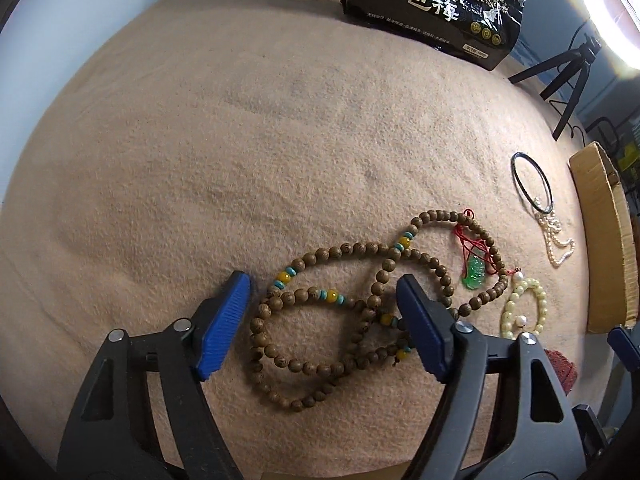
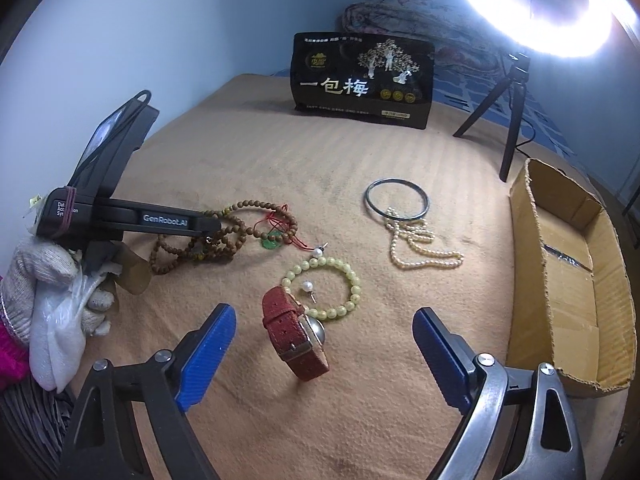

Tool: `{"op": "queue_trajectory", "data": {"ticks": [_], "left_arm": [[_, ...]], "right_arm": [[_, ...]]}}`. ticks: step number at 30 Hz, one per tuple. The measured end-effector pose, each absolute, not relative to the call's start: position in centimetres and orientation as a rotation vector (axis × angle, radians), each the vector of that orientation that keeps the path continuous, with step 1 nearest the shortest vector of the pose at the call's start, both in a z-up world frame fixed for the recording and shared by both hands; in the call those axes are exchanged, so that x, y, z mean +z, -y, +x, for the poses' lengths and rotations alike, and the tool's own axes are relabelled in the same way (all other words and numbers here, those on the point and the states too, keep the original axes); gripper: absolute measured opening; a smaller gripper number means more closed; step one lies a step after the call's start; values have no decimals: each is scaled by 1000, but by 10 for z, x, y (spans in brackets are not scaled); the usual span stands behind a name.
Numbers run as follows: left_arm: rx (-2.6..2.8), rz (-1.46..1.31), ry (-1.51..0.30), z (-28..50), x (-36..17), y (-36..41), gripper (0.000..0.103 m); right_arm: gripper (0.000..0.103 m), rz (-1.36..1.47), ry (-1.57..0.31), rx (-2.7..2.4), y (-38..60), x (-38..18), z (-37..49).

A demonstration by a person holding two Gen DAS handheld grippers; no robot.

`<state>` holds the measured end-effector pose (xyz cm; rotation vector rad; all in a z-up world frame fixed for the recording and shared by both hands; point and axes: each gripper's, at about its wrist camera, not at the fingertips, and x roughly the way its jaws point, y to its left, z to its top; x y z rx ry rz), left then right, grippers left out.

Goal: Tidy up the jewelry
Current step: 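Grasp the brown bead mala with the left tool while the right tool grasps the red-strap watch, then carry the mala and watch over the cardboard box with both tools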

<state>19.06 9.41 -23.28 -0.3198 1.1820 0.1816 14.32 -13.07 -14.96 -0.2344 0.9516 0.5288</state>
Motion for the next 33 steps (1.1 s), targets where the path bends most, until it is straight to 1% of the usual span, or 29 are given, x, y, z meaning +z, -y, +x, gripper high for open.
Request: {"op": "queue_trajectory", "data": {"ticks": [1,3,5,7,9,10,11,12,13,14,15,16,17,18,20,22,33], "left_arm": [[184,-308,-1181,192,-233,-92,70],[192,-287,-1176,193,-233,-91,64],[199,-285,-1171,193,-233,-90,61],[209,-285,-1166,193,-233,-91,59],[221,-284,-1157,186,-233,-93,52],[225,-285,-1153,185,-233,-93,50],[229,-286,-1149,184,-232,-95,42],[234,-293,-1144,183,-232,-97,35],[234,-304,-1139,183,-231,-99,31],[235,-313,-1136,183,-232,-101,24],[230,-328,-1132,182,-231,-104,17],[223,-341,-1130,183,-232,-105,14],[217,-351,-1128,183,-231,-107,11],[213,-358,-1126,182,-231,-106,10],[202,-384,-1119,181,-228,-109,10],[190,-411,-1110,180,-225,-111,10],[114,-453,-988,162,-175,-105,8]], "right_arm": [[91,-241,-952,530,129,-150,142],[89,-263,-955,533,124,-154,142],[84,-286,-963,535,120,-158,143],[81,-300,-972,536,117,-163,145],[76,-315,-984,534,115,-167,146],[72,-319,-988,532,115,-168,146],[66,-321,-994,531,114,-169,147],[63,-320,-1000,534,115,-170,147],[54,-316,-1005,538,115,-171,148],[45,-306,-1013,546,116,-171,149],[40,-297,-1021,551,117,-171,150],[33,-291,-1024,554,117,-171,150],[29,-285,-1028,555,118,-171,150],[29,-283,-1030,556,118,-171,150],[22,-280,-1029,552,119,-170,150],[20,-273,-1027,549,120,-167,150],[20,-224,-965,526,135,-136,144]]}}
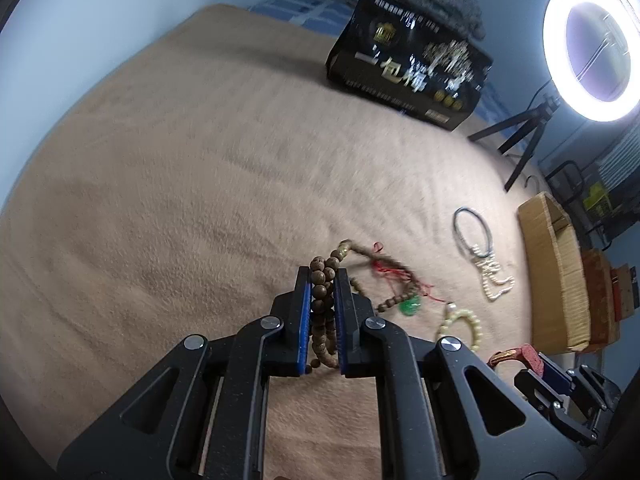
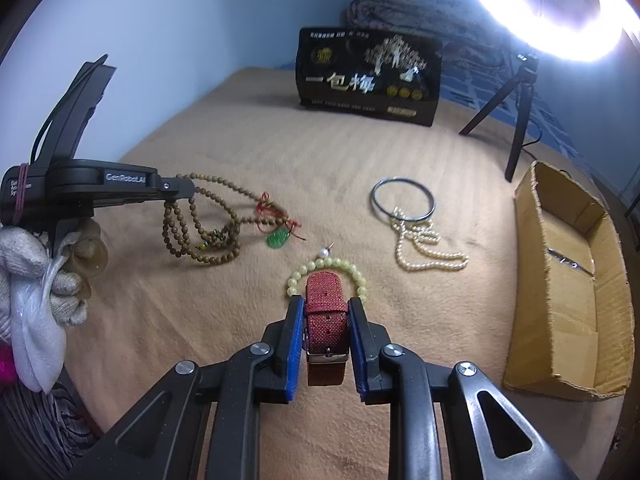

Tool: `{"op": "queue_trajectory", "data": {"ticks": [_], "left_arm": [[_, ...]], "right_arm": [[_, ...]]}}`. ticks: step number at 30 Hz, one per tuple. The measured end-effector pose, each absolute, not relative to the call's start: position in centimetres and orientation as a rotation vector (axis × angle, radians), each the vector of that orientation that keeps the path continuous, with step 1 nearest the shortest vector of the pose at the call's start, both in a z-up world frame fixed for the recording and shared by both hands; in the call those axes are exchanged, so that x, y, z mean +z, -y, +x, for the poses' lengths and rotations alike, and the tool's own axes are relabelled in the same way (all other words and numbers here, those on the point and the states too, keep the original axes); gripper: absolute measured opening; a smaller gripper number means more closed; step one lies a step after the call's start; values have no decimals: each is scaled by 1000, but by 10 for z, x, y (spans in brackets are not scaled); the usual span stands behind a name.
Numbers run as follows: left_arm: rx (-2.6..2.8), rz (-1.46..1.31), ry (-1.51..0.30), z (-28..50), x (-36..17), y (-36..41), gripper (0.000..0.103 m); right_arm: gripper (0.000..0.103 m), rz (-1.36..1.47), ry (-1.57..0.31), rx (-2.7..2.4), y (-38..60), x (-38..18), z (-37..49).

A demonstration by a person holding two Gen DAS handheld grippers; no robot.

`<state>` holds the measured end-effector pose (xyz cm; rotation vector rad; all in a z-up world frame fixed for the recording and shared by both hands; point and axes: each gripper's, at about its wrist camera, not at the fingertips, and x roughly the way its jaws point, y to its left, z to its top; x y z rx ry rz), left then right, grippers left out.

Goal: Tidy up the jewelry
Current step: 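Carry the mala and watch over the cardboard box with both tools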

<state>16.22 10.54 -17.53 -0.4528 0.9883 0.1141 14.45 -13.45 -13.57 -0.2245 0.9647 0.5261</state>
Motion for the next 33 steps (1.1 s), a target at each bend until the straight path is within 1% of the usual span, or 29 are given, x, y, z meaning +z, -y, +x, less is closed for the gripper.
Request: {"op": "queue_trajectory", "data": {"ticks": [2,4,20,33], "left_arm": [[102,-453,-967,160,-165,-104,8],[88,-452,-943,156,-154,-103,4],[-24,-440,-821,133,-88,-82,4],[-153,-395,-767,134,-48,-30,4]], "right_arm": [[20,-217,-947,521,138,-128,143],[20,-208,-935,520,141,-122,142],[20,-159,-831,463,177,-79,134],[20,-119,-778,368,225,-56,136]]}}
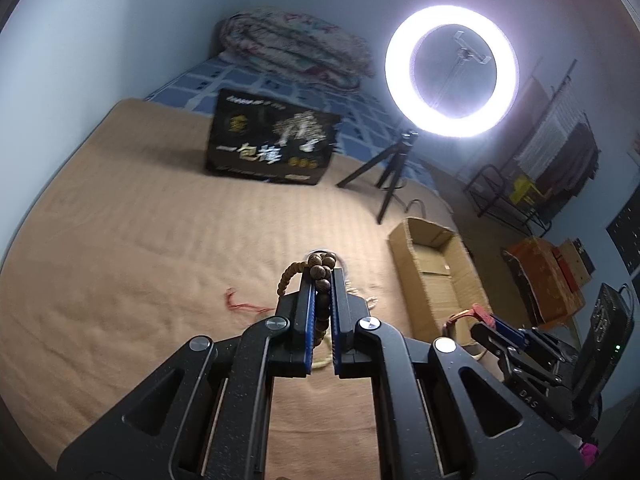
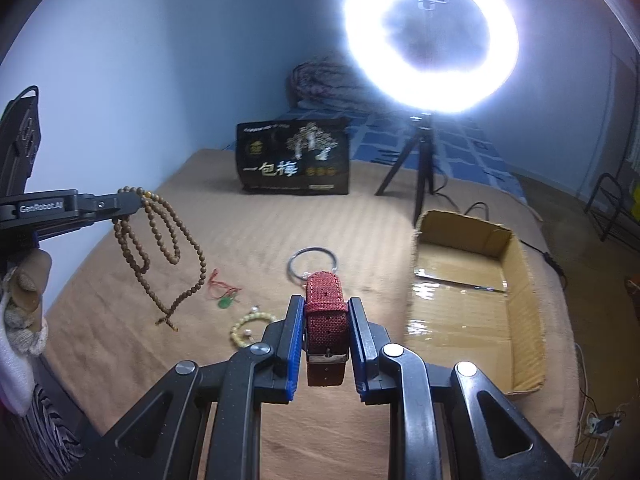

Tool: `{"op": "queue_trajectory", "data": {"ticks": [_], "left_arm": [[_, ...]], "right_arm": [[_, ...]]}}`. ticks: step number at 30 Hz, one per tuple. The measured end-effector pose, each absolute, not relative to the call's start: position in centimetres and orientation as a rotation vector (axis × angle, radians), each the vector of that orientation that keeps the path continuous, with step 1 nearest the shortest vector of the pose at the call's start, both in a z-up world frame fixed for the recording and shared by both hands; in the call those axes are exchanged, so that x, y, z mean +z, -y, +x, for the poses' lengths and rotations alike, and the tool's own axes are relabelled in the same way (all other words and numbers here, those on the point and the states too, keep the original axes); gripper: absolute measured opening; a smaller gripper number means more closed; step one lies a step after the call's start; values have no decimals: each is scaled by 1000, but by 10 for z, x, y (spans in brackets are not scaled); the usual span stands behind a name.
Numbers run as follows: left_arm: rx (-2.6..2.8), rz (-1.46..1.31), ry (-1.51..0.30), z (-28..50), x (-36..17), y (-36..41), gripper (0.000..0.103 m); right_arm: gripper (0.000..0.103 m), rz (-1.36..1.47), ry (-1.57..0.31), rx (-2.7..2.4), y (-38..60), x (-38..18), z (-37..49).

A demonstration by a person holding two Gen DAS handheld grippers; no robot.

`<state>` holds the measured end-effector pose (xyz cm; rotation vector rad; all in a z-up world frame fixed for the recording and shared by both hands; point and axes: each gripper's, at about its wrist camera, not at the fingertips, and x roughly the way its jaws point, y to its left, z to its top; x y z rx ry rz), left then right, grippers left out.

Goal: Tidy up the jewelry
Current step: 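Carry the mala and watch over the cardboard box with both tools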

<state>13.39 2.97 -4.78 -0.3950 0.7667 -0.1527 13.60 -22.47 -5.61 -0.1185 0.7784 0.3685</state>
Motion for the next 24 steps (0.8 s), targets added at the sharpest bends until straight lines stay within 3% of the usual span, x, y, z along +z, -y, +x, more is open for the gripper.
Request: {"op": "queue_trajectory", "data": {"ticks": [24], "left_arm": [[-399,-312,-773,218,-15,128,4]], "right_arm": [[20,-32,-782,162,336,-52,164]]}}
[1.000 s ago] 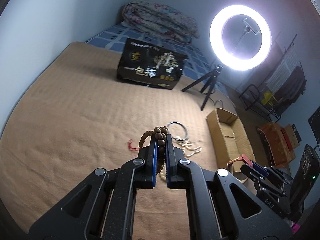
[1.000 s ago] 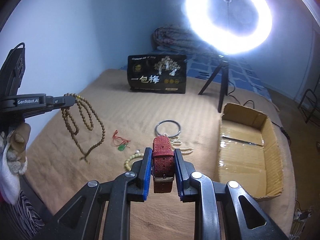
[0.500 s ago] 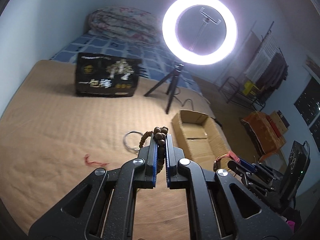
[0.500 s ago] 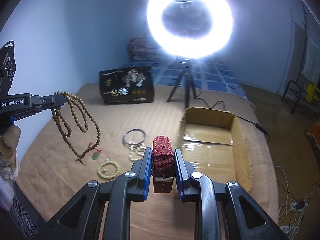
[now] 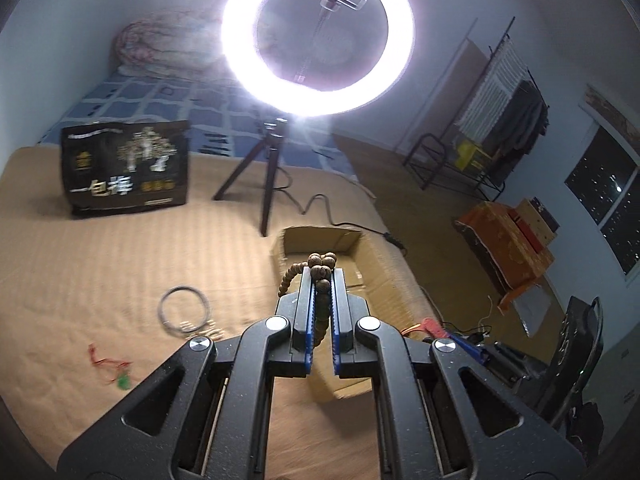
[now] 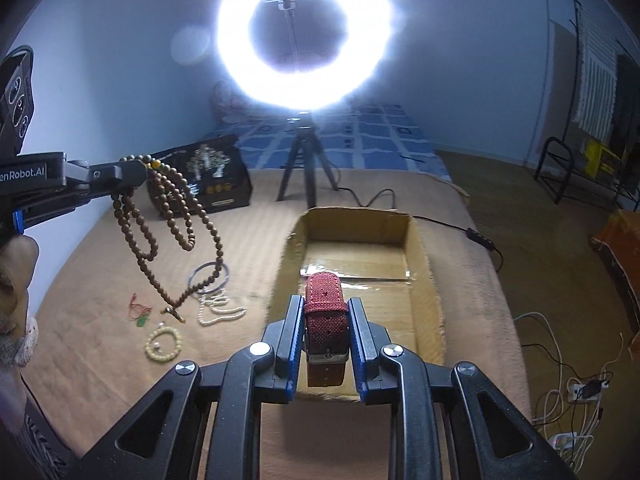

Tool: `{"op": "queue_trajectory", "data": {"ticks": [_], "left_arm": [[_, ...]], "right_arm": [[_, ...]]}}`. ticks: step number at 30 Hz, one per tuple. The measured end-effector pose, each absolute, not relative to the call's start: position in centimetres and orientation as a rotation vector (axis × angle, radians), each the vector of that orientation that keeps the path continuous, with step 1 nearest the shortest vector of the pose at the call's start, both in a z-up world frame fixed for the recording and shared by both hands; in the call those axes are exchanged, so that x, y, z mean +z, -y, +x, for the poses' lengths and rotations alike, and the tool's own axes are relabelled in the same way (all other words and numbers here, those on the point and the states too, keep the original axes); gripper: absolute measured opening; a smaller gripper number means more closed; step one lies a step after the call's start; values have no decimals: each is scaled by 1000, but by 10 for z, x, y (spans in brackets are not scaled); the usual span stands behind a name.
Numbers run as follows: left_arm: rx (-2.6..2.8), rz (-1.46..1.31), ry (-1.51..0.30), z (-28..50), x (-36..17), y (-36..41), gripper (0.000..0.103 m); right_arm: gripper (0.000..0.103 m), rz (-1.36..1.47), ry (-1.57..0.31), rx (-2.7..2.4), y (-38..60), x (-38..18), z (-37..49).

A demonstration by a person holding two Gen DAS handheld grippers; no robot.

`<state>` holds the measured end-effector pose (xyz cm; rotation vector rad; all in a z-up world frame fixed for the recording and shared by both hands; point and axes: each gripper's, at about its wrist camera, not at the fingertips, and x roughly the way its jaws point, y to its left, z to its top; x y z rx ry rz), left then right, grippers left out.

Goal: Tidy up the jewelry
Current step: 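Carry the mala and watch over the cardboard box with both tools, then open both tools to drop the mala and watch into the box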

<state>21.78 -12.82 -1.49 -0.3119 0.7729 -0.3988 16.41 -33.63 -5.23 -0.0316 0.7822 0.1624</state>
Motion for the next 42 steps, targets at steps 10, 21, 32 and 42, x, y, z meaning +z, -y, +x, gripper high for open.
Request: {"op": "queue_trajectory", "data": {"ticks": [10,21,32,42], "left_arm": [[-468,-326,-781,256,-15,179,4],[-520,-302,-822,284,-37,211,4],[-477,-260,-923,295,-95,221,4],[-458,-178,-964,293,-115,229,4]], "right_arm": [[20,11,-815,92,367,-67,187],[20,14,-861,45,382,-89,204],[20,26,-934,27,390,-115,216],[21,7,-962,34,386,-126,216]]}}
